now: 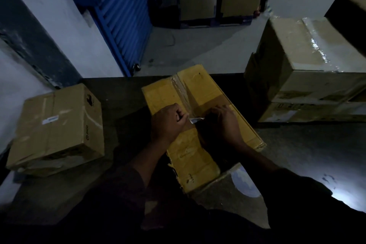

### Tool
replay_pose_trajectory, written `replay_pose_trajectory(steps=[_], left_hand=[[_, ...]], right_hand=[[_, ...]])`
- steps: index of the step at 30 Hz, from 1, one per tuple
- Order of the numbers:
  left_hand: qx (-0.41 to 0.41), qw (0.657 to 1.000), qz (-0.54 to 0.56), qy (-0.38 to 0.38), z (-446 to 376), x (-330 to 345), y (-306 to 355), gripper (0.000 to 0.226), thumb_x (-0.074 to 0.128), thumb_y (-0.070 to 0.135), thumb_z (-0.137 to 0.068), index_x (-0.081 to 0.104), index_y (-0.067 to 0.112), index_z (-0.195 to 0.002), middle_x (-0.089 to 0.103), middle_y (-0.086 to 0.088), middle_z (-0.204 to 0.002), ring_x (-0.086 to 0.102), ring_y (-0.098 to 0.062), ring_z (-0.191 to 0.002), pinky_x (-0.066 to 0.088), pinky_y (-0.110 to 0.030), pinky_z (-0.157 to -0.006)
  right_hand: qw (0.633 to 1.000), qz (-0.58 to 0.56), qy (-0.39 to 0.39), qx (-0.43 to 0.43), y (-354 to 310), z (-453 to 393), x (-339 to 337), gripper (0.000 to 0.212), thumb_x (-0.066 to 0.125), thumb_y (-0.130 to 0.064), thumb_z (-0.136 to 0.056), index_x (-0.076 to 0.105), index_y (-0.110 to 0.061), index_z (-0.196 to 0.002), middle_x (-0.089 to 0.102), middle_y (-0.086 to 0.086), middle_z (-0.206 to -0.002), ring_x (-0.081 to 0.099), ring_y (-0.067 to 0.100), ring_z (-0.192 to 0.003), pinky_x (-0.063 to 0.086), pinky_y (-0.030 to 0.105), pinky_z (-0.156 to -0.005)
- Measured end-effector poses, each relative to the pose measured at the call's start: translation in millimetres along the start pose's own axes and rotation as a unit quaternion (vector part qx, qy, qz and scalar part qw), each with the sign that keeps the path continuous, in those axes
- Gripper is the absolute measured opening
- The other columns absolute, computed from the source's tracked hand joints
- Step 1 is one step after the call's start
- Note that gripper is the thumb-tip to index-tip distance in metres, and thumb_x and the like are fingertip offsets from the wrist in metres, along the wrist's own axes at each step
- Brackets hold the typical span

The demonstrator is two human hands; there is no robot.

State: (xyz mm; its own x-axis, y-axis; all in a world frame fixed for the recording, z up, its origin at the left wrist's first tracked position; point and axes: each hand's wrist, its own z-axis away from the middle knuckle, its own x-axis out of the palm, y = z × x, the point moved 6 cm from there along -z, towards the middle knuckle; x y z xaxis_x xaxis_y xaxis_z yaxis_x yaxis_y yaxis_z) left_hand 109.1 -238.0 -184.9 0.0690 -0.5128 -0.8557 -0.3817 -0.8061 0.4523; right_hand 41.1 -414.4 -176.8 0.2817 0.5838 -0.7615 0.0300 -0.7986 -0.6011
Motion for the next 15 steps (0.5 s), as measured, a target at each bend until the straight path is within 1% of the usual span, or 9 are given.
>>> replay_pose_trajectory(steps=[2, 4, 6, 8, 9, 10, 13, 15], left_hand=[[-0.001, 1.0, 0.0, 0.002, 0, -1, 0, 0.026, 0.072, 0.041, -0.084, 0.054, 0.026, -0.072, 0.046, 0.012, -0.062, 0.05, -0.009, -0.058, 0.041, -0.028, -0.05], [-0.003, 1.0, 0.005, 0.0, 0, -1, 0, 0.026, 0.073, 0.04, -0.084, 0.054, 0.026, -0.072, 0.046, 0.013, -0.061, 0.051, -0.01, -0.058, 0.041, -0.028, -0.051], [-0.004, 1.0, 0.008, 0.001, 0, -1, 0, 0.027, 0.073, 0.04, -0.083, 0.055, 0.024, -0.072, 0.048, 0.012, -0.062, 0.052, -0.011, -0.059, 0.043, -0.029, -0.051], [-0.004, 1.0, 0.004, 0.005, 0, -1, 0, 0.028, 0.073, 0.04, -0.083, 0.055, 0.023, -0.072, 0.05, 0.01, -0.063, 0.052, -0.012, -0.059, 0.045, -0.031, -0.052], [-0.007, 1.0, 0.003, 0.005, 0, -1, 0, 0.028, 0.073, 0.04, -0.083, 0.055, 0.023, -0.072, 0.05, 0.01, -0.063, 0.052, -0.012, -0.059, 0.045, -0.031, -0.053], [-0.009, 1.0, 0.003, 0.003, -1, -1, 0, 0.028, 0.073, 0.04, -0.083, 0.055, 0.023, -0.072, 0.05, 0.01, -0.063, 0.051, -0.012, -0.059, 0.045, -0.031, -0.053], [-0.008, 1.0, 0.003, -0.005, -1, -1, 3, 0.027, 0.073, 0.041, -0.084, 0.056, 0.024, -0.072, 0.05, 0.01, -0.063, 0.052, -0.011, -0.059, 0.044, -0.03, -0.053], [-0.026, 0.999, 0.016, -0.014, -2, -2, 3, 0.027, 0.073, 0.041, -0.084, 0.057, 0.023, -0.072, 0.052, 0.01, -0.062, 0.053, -0.011, -0.059, 0.043, -0.03, -0.054]], right_hand=[[1.0, -0.008, -0.005, 0.003, 1, 2, 0, 0.032, 0.051, -0.05, -0.072, 0.069, -0.026, -0.081, 0.067, -0.003, -0.081, 0.056, 0.022, -0.081, 0.047, 0.045, -0.074], [0.999, -0.029, -0.014, -0.002, 2, 4, 1, 0.03, 0.053, -0.051, -0.075, 0.068, -0.025, -0.079, 0.067, -0.006, -0.081, 0.058, 0.019, -0.082, 0.047, 0.048, -0.078], [0.995, -0.095, -0.01, 0.008, 1, 9, -3, 0.022, 0.062, -0.046, -0.08, 0.067, -0.025, -0.078, 0.068, -0.007, -0.078, 0.063, 0.015, -0.078, 0.049, 0.051, -0.08], [0.983, -0.18, 0.008, 0.033, 1, 15, -10, 0.02, 0.071, -0.038, -0.084, 0.065, -0.021, -0.076, 0.069, -0.001, -0.073, 0.068, 0.015, -0.071, 0.054, 0.046, -0.07], [0.974, -0.22, 0.015, 0.046, 1, 17, -13, 0.018, 0.074, -0.033, -0.085, 0.065, -0.019, -0.077, 0.07, 0.001, -0.072, 0.069, 0.016, -0.07, 0.056, 0.042, -0.066], [0.969, -0.24, 0.025, 0.054, 0, 20, -17, 0.015, 0.075, -0.029, -0.085, 0.066, -0.017, -0.08, 0.07, 0.002, -0.074, 0.07, 0.015, -0.072, 0.056, 0.042, -0.065], [0.967, -0.237, 0.057, 0.067, 4, 23, -25, 0.007, 0.071, -0.022, -0.087, 0.064, -0.023, -0.084, 0.068, -0.004, -0.076, 0.066, 0.007, -0.073, 0.054, 0.042, -0.067], [0.965, -0.235, 0.077, 0.092, 8, 27, -28, 0.005, 0.07, -0.022, -0.087, 0.066, -0.02, -0.088, 0.067, -0.006, -0.079, 0.064, 0.002, -0.074, 0.054, 0.039, -0.069]])
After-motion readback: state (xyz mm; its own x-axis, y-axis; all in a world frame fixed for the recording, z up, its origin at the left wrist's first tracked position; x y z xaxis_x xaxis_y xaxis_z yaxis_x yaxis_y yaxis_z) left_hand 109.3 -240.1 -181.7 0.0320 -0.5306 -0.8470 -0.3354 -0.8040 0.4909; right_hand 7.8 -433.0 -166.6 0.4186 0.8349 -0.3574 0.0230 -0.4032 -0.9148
